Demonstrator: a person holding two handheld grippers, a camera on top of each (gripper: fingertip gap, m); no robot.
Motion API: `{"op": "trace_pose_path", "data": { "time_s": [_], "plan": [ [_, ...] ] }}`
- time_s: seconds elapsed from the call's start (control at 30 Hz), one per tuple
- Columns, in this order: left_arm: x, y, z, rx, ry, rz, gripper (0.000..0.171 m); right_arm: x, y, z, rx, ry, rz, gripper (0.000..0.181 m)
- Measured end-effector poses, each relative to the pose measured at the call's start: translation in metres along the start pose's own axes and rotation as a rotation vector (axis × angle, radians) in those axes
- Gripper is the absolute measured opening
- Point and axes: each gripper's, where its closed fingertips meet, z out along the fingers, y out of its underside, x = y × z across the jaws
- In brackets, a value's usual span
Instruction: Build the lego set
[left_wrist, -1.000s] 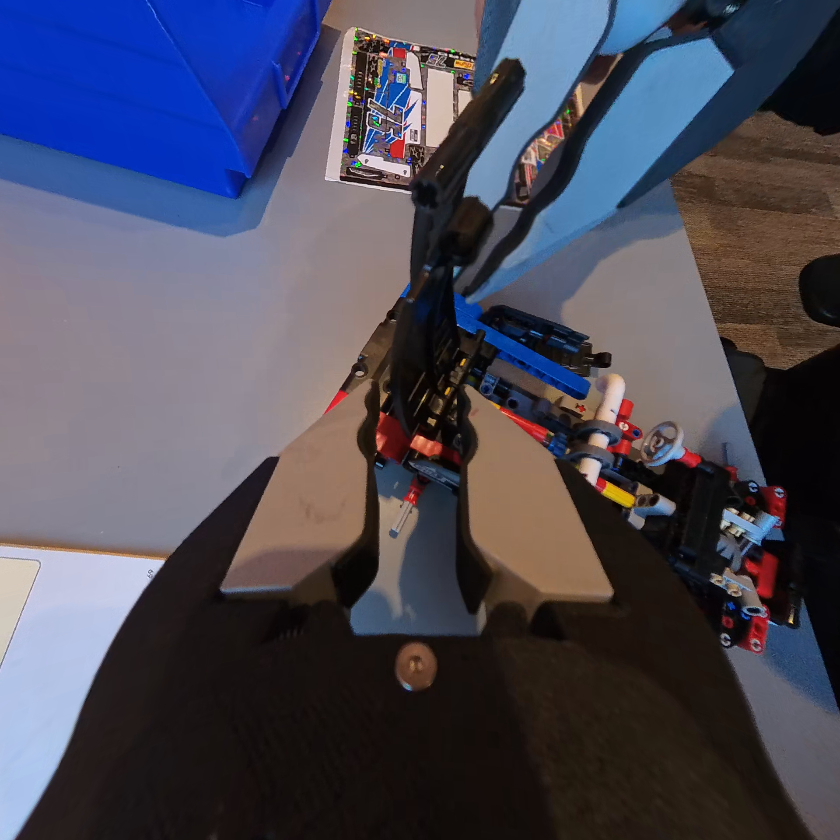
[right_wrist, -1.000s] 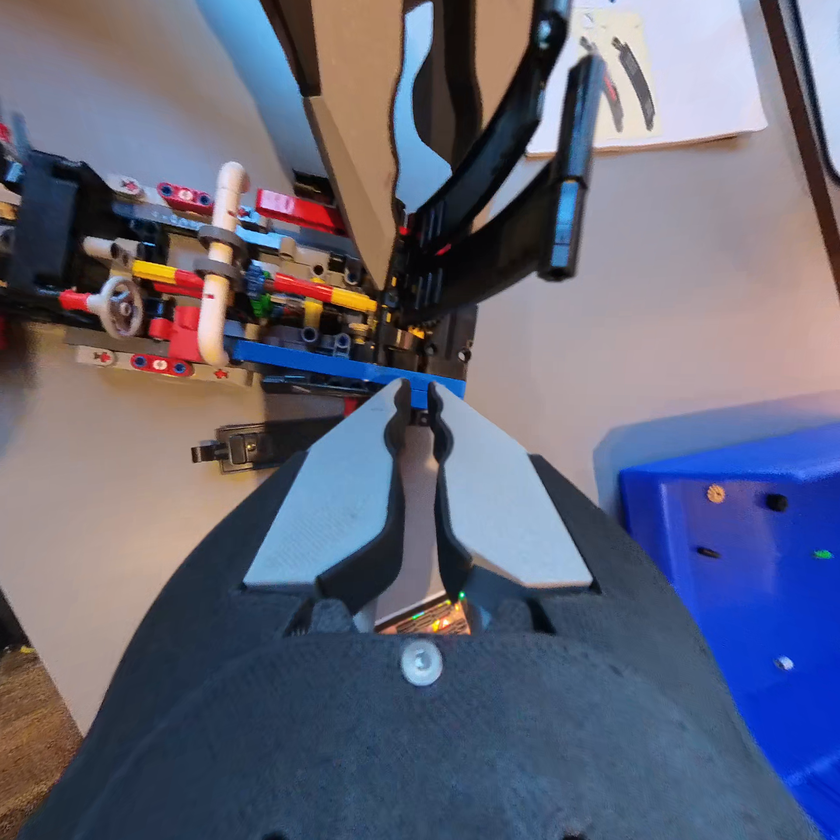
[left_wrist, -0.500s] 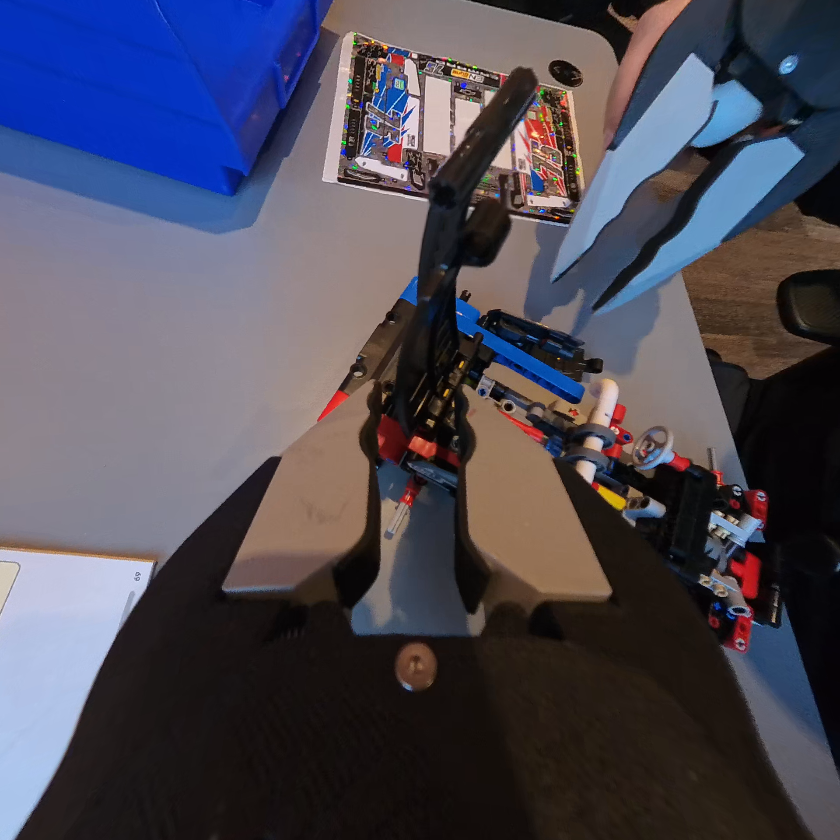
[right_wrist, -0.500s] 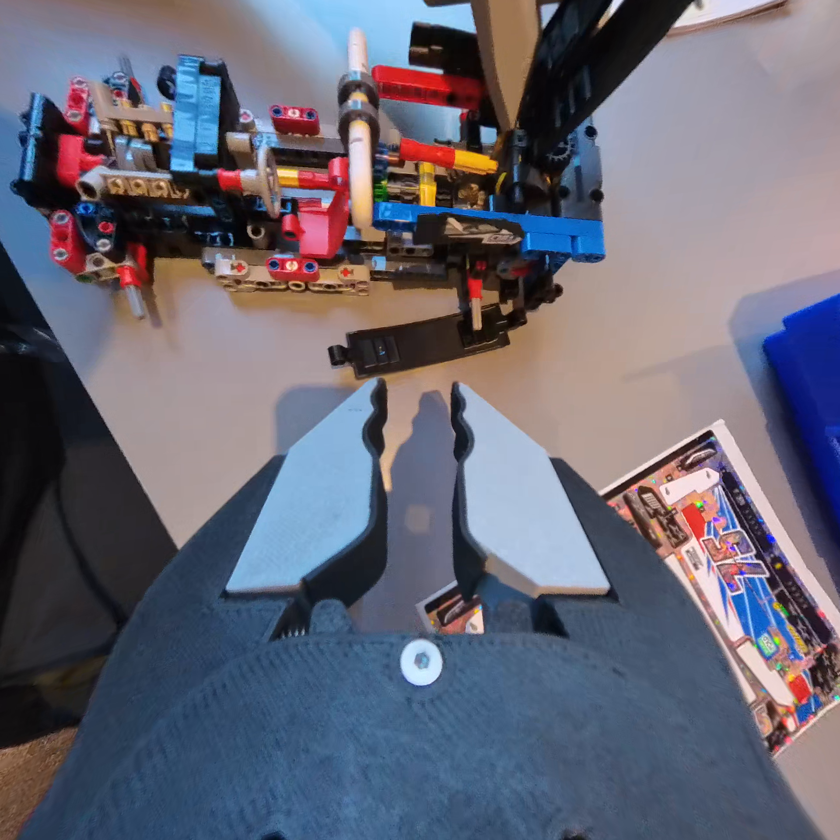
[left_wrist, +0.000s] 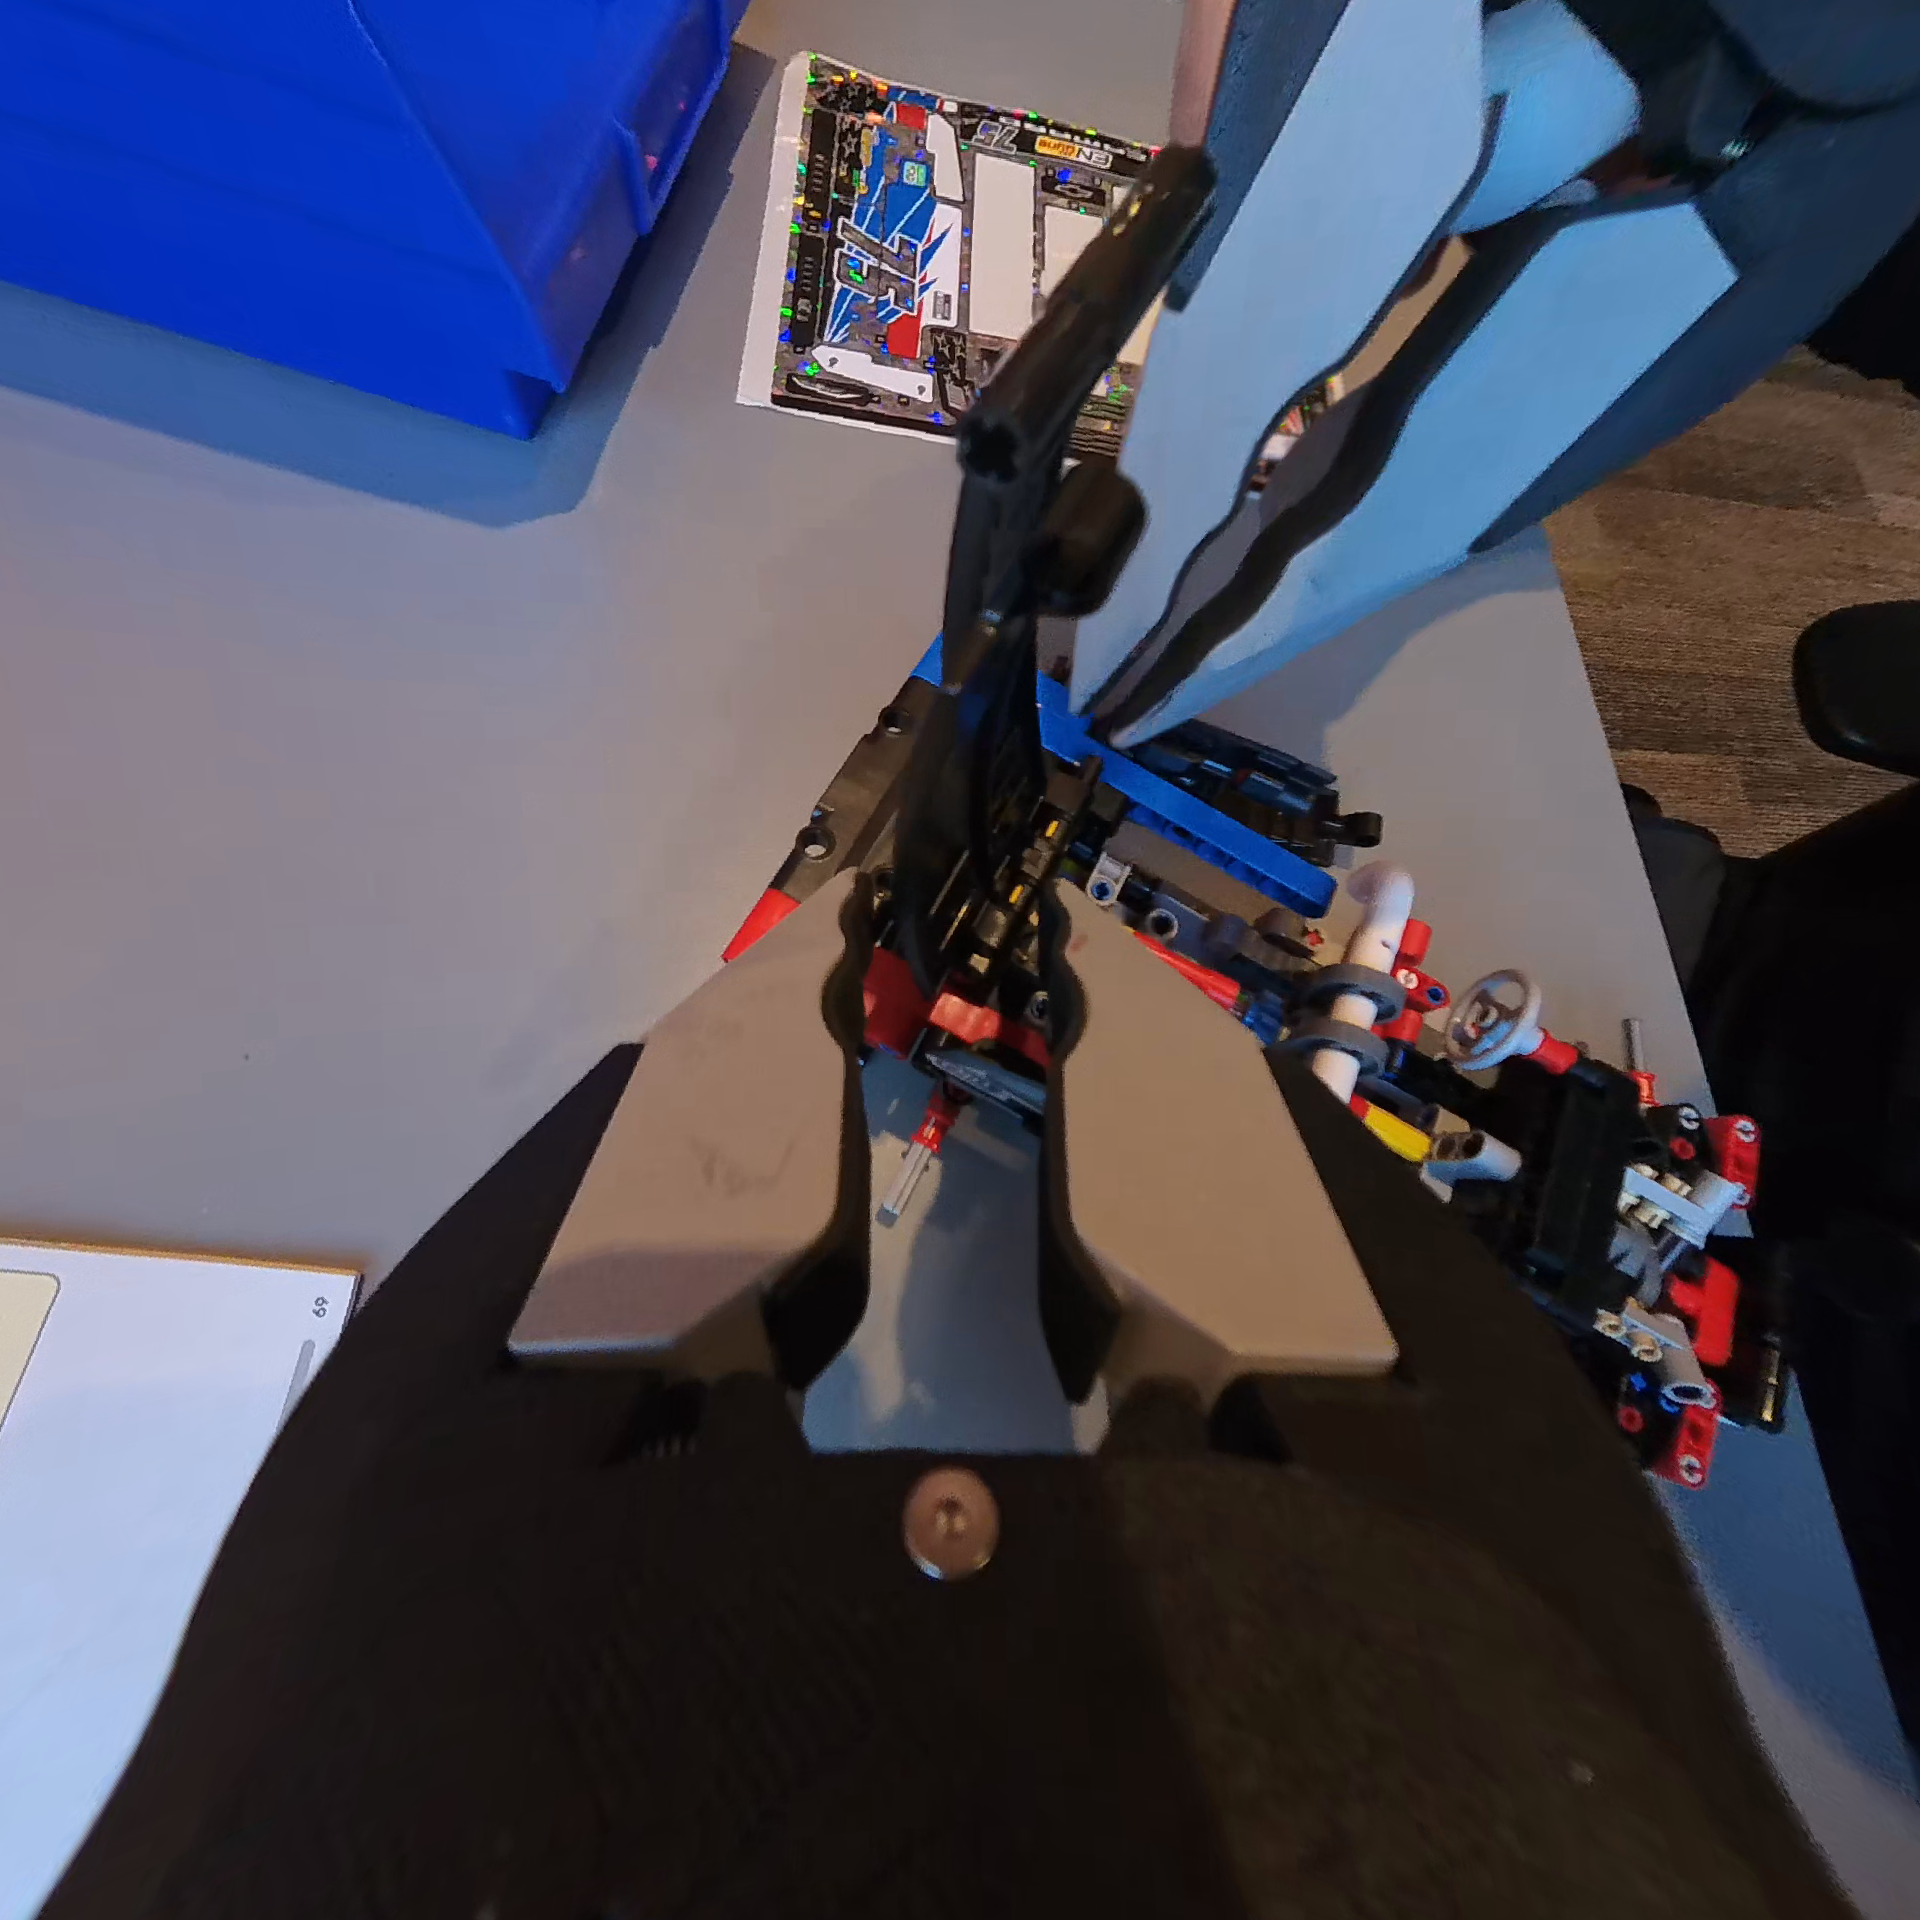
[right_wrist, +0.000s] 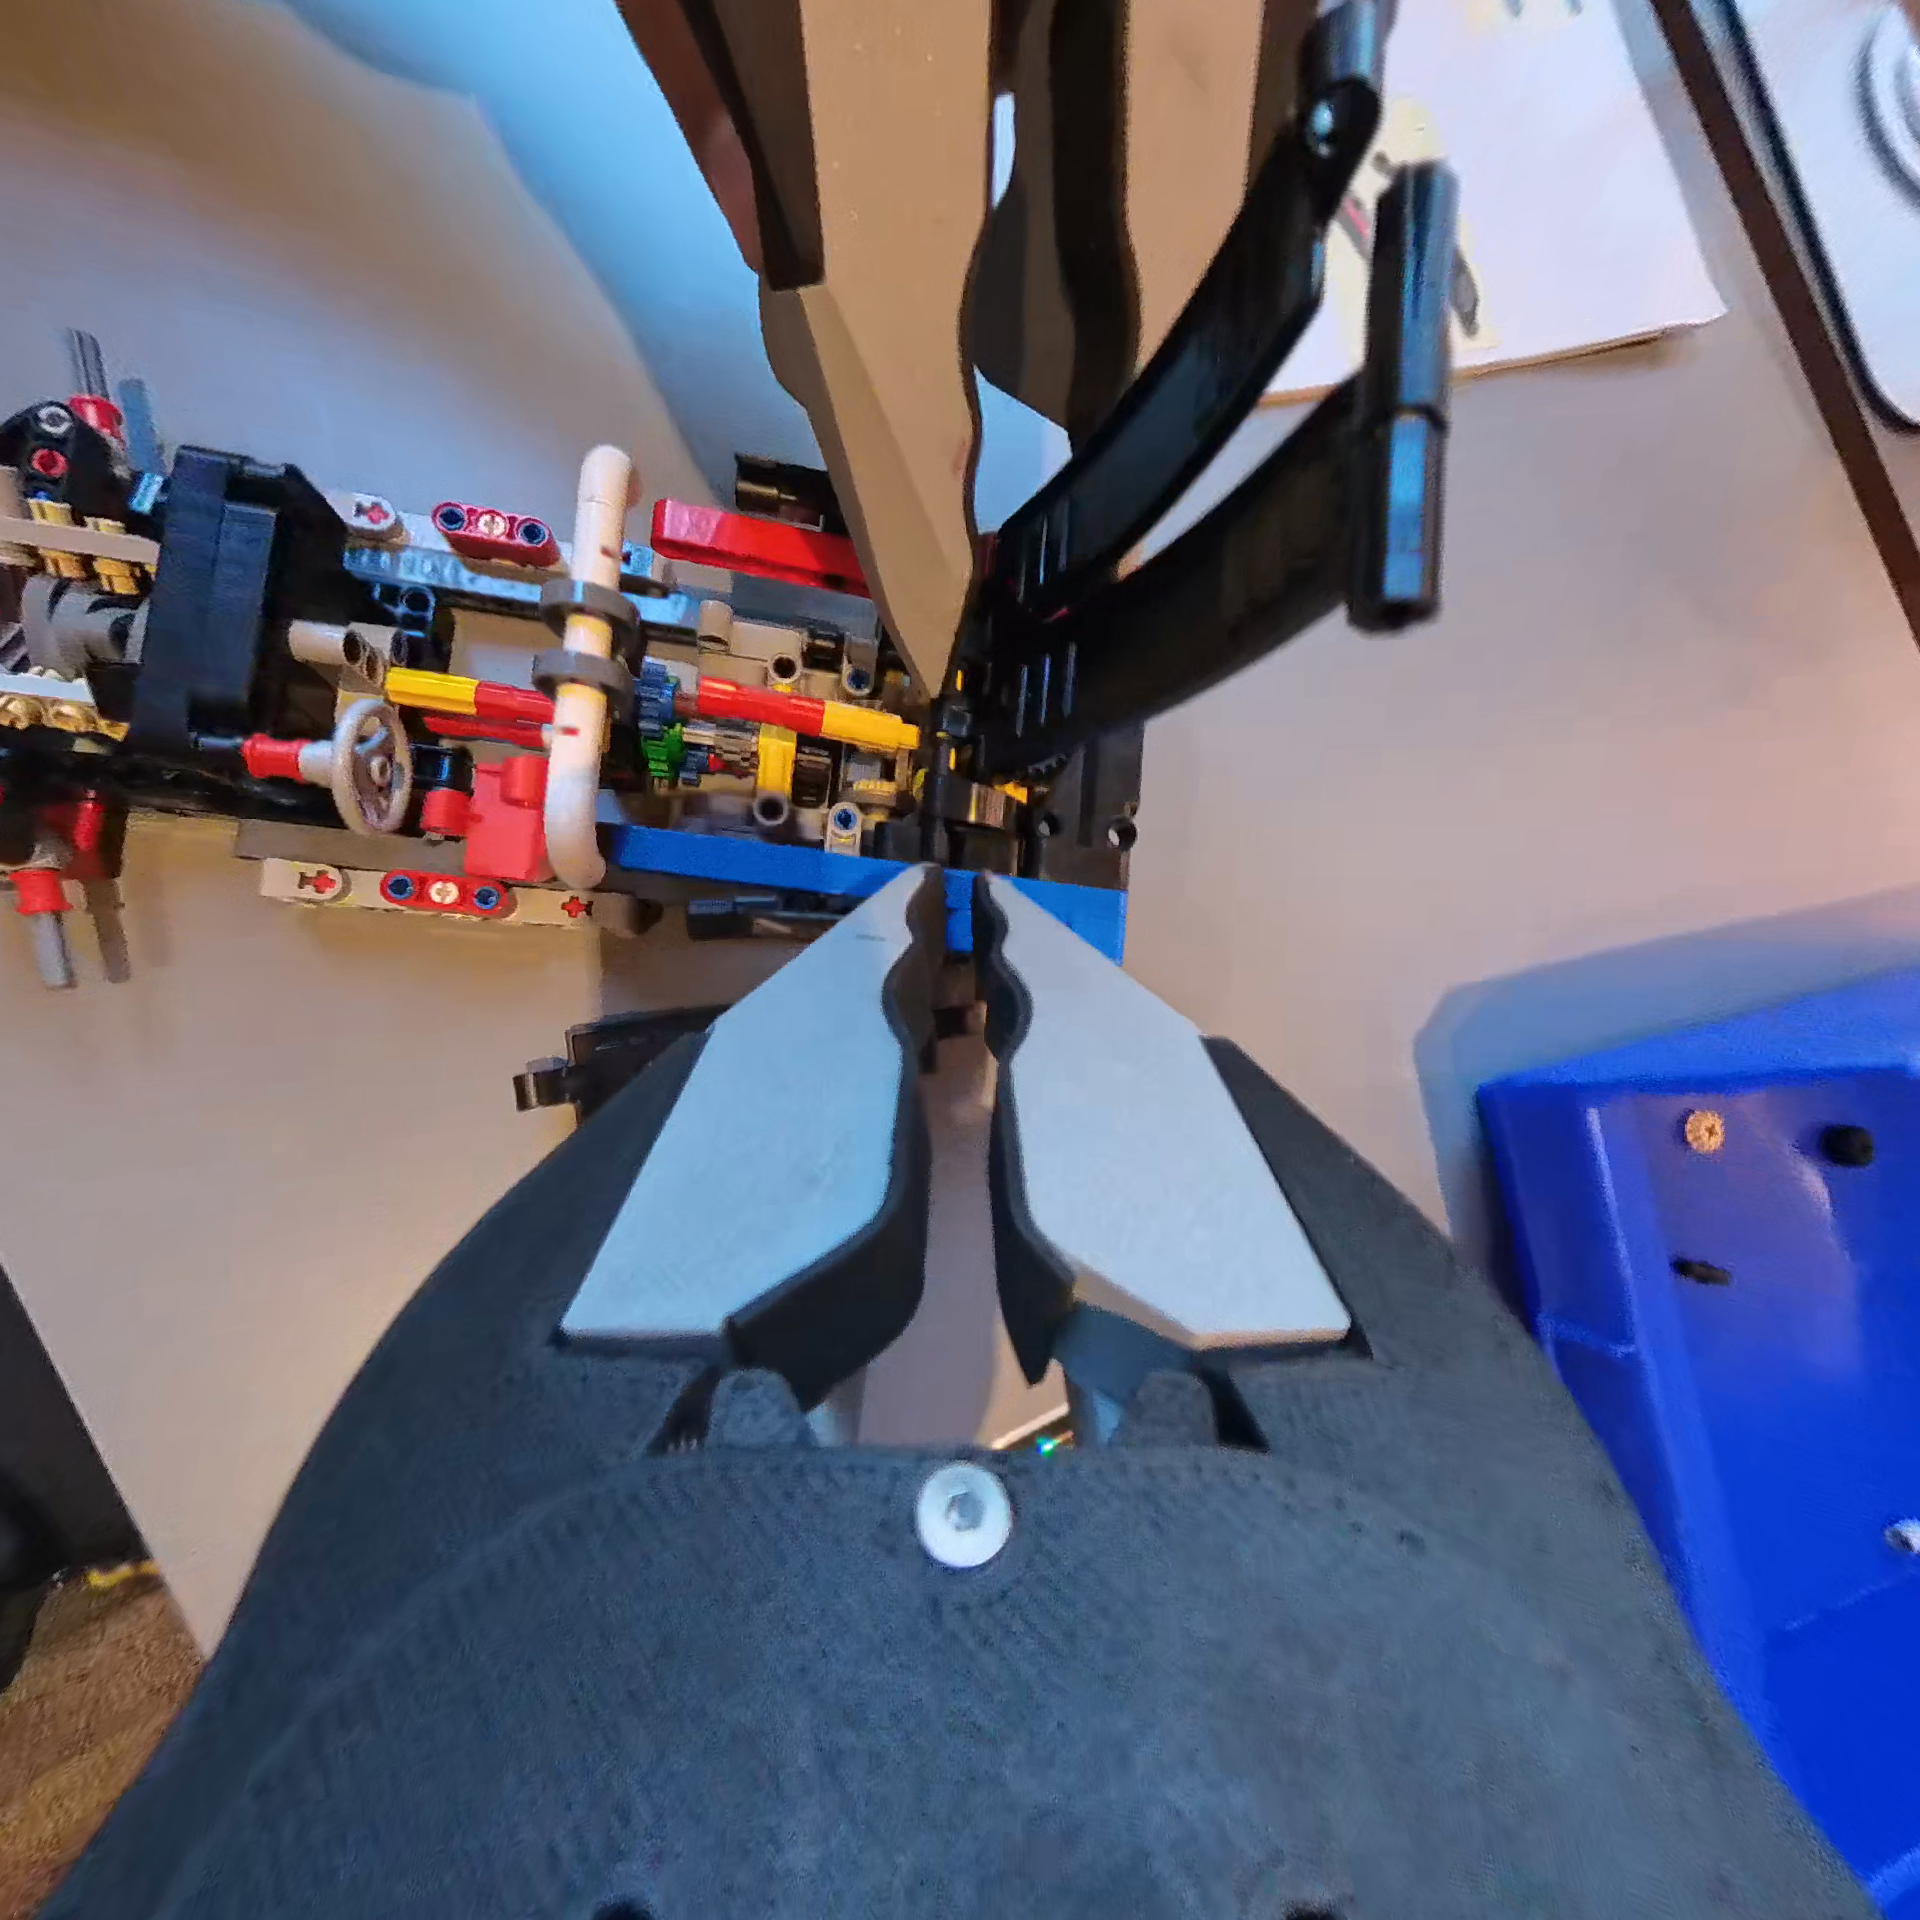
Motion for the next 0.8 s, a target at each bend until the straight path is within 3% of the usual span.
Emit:
{"op": "trace_pose_path", "data": {
  "time_s": [0.23, 0.43, 0.7, 0.8],
  "plan": [
    [0.0002, -0.0002, 0.0001, 0.013, 0.013, -0.013, 0.027, -0.0008, 0.0011, 0.0040, -0.092, -0.097, -0.015, 0.007],
    [0.0002, 0.0000, -0.0007, 0.017, 0.027, -0.034, 0.024, -0.0029, 0.0011, 0.0083, -0.083, -0.132, 0.019, 0.004],
    [-0.0001, -0.0005, -0.0008, 0.032, 0.038, -0.061, 0.023, -0.0037, -0.0006, 0.0081, -0.035, -0.039, -0.123, 0.000],
    [0.0044, 0.0001, 0.0000, 0.031, 0.076, -0.077, 0.016, -0.0036, -0.0010, 0.0083, -0.025, 0.030, -0.187, 0.000]
  ]
}}
